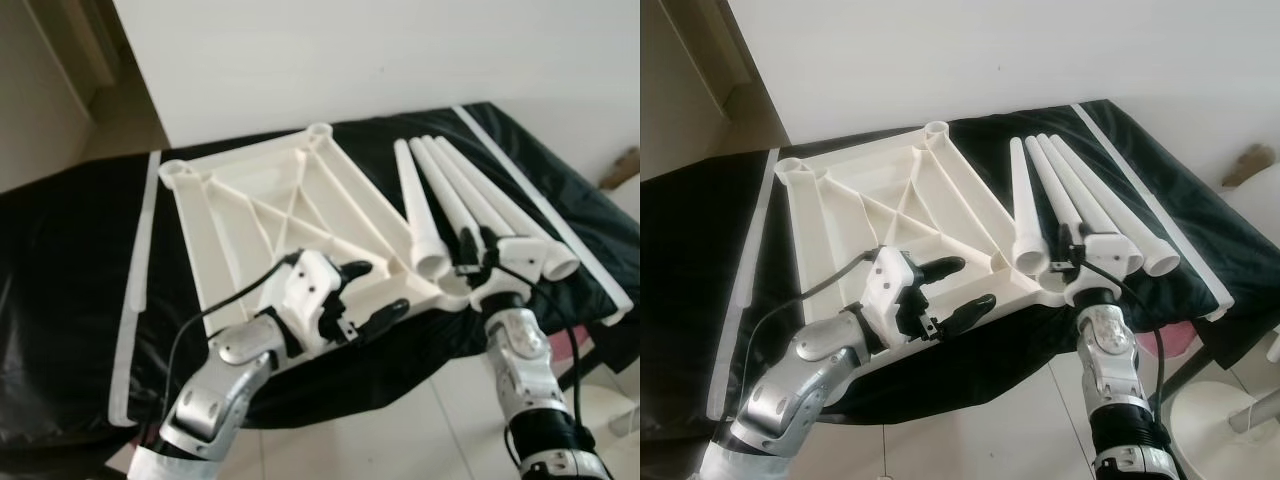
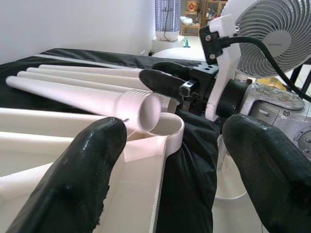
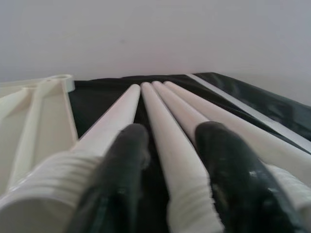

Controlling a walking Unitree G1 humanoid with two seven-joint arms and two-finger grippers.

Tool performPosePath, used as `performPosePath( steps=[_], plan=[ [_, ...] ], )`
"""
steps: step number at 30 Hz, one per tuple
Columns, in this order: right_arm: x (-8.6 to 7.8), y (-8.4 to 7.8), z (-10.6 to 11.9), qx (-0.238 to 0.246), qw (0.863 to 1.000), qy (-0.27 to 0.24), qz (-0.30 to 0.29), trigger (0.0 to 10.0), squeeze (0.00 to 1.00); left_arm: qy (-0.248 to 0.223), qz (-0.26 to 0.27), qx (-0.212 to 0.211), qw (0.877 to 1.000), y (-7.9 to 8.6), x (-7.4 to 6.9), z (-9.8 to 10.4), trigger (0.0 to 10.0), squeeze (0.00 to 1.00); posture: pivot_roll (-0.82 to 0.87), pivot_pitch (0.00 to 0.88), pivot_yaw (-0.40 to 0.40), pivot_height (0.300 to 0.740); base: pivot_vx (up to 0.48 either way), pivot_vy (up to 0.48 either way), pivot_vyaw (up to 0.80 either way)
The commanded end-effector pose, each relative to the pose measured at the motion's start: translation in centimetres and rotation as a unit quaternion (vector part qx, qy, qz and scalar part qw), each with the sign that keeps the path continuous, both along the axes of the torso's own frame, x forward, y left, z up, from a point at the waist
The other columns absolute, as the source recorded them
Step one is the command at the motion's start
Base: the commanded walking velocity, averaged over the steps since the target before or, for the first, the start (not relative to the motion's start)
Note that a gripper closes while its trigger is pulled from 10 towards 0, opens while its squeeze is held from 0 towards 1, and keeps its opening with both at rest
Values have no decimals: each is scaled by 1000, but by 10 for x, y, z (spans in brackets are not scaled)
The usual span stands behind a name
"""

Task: Building children table

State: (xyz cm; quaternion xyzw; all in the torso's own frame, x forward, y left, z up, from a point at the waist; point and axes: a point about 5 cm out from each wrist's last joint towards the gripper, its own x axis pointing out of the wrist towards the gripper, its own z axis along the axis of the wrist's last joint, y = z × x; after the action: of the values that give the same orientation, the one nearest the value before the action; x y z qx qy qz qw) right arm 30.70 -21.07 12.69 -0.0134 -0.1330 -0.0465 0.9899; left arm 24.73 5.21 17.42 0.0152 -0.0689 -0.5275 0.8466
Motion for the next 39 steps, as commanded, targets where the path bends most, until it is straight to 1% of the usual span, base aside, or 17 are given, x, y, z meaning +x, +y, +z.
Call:
performPosePath(
  steps=[1, 4, 6, 18, 20, 22, 25, 26, 27, 28, 29, 30, 32, 33, 35, 37, 39],
  plan=[
    [-1, 0, -3, 4, 1000, 7, -4, 10000, 1000, -1, 10, 7, 1000, 4, 1, -2, 10000, 0, 1, 0, 54, 740, 0, 0, 0],
    [-1, 0, 1, 18, 1000, -1, -10, 10000, 1000, 0, 10, 8, 1000, 4, 1, -2, 10000, 0, 0, 0, 55, 740, 0, 0, 0],
    [1, 1, 8, 39, 999, -10, -17, 10000, 1000, 1, 10, 9, 1000, 4, 1, -2, 10000, 0, 1, 0, 55, 740, 0, 0, 0],
    [5, 0, 29, 75, 996, -47, -22, 10000, 1000, 2, 14, 10, 1000, 5, 0, -3, 10000, 0, 6, 0, 53, 740, 0, 0, 0],
    [7, 2, 34, 90, 994, -51, -16, 10000, 1000, 2, 15, 10, 1000, 5, 0, -3, 10000, 0, 6, 0, 53, 740, 0, 0, 0],
    [14, 11, 41, 108, 993, -38, 5, 10000, 1000, 3, 16, 10, 1000, 5, 1, -3, 10000, 0, 8, 0, 53, 740, 0, 0, 0],
    [17, 16, 42, 110, 994, -24, 14, 10000, 1000, 3, 16, 11, 1000, 5, 1, -4, 10000, 0, 8, 0, 53, 740, 0, 0, 0],
    [20, 21, 39, 106, 994, 1, 20, 10000, 475, 3, 15, 11, 1000, 5, 1, -4, 10000, 0, 7, 0, 53, 740, 0, 0, 0],
    [22, 25, 37, 104, 994, 18, 23, 10000, 475, 3, 15, 11, 1000, 5, 1, -4, 10000, 0, 7, 0, 53, 740, 0, 0, 0],
    [26, 31, 35, 108, 993, 45, 34, 10000, 0, 3, 13, 11, 1000, 5, 1, -4, 10000, 0, 7, 0, 53, 740, 0, 0, 0],
    [26, 31, 35, 108, 993, 45, 34, 10000, 0, 3, 13, 11, 1000, 5, 1, -4, 10000, 0, 7, 0, 53, 740, 0, 0, 0],
    [30, 38, 33, 116, 989, 73, 49, 10000, 0, 2, 12, 12, 1000, 4, 1, -4, 10000, 0, 9, 0, 53, 740, 0, 0, 0],
    [30, 38, 33, 116, 989, 73, 49, 10000, 0, 2, 12, 12, 1000, 4, 1, -4, 10000, 0, 9, 0, 53, 740, 0, 0, 0],
    [39, 39, 42, 142, 986, 75, 47, 10000, 0, 2, 8, 12, 1000, 3, 0, -4, 10000, 0, 8, 0, 57, 740, 0, 0, 0],
    [47, 36, 54, 146, 986, 67, 42, 10000, 0, 2, 5, 12, 1000, 3, 1, -4, 10000, 0, 7, 0, 57, 740, 0, 0, 0],
    [49, 35, 56, 145, 986, 66, 40, 10000, 0, 2, 5, 13, 1000, 2, 1, -4, 10000, 0, 6, 0, 58, 740, 0, 0, 0],
    [57, 32, 64, 148, 985, 82, 40, 10000, 0, 1, 3, 14, 1000, 2, 1, -4, 10000, 0, 5, 0, 59, 740, 0, 0, 0]
  ],
)
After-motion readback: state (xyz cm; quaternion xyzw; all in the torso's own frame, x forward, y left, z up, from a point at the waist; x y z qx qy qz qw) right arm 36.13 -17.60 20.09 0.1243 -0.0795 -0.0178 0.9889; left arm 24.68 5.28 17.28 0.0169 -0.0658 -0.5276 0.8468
